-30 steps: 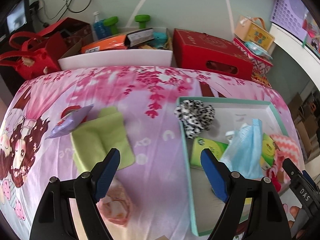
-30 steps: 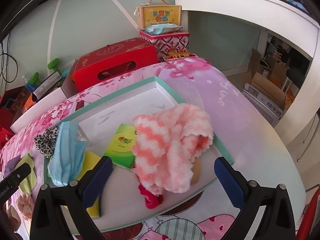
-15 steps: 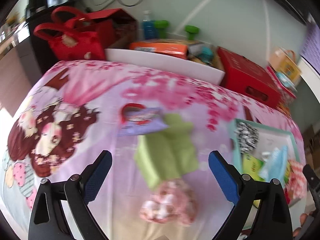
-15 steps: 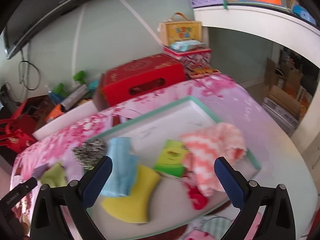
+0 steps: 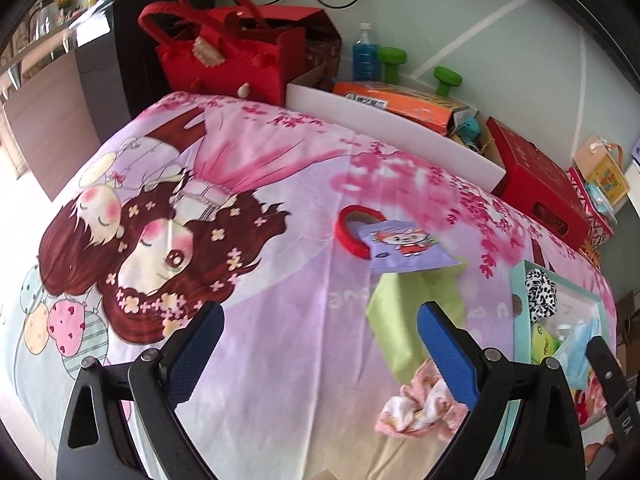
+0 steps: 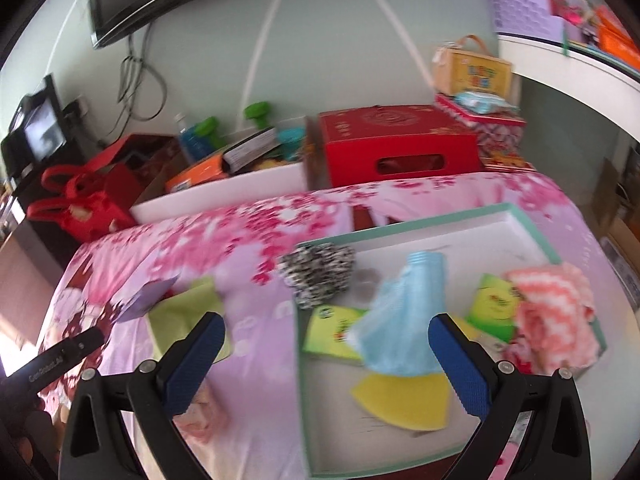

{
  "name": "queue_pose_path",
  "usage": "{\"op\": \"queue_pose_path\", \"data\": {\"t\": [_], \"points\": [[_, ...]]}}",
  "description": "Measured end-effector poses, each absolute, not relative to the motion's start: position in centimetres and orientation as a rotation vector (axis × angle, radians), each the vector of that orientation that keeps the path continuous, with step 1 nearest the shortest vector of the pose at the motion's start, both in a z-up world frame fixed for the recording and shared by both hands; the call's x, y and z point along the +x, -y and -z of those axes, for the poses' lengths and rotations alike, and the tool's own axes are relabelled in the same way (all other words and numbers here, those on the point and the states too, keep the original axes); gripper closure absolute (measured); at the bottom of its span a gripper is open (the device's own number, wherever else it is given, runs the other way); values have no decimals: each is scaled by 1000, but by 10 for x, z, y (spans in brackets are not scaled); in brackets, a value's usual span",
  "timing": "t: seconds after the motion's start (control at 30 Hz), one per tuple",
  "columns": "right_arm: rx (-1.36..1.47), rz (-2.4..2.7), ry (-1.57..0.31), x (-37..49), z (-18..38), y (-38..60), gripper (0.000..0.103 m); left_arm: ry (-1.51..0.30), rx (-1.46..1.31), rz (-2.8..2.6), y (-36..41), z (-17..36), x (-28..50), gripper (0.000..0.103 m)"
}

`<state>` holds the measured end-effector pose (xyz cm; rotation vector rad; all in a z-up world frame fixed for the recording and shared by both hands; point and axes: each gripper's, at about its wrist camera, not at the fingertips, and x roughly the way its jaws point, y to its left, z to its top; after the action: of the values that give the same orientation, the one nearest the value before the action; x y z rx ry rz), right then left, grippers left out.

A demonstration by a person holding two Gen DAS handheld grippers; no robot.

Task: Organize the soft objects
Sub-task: 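Move both tools away from the tray toward the remaining items on the bed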

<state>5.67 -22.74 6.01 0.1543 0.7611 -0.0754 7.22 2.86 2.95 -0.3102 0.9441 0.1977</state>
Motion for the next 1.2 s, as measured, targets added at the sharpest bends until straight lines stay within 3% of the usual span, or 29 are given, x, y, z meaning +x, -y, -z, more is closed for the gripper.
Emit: {"op": "queue_pose_path", "data": {"t": [0.67,1.2], "points": [[32,-152,-915,73,-21,125,0,-1051,-410,-235,-70,6,65,6],[24,-182,-1078,79,16,115,0,-1054,-398,-222,-65,20,73,5]]}}
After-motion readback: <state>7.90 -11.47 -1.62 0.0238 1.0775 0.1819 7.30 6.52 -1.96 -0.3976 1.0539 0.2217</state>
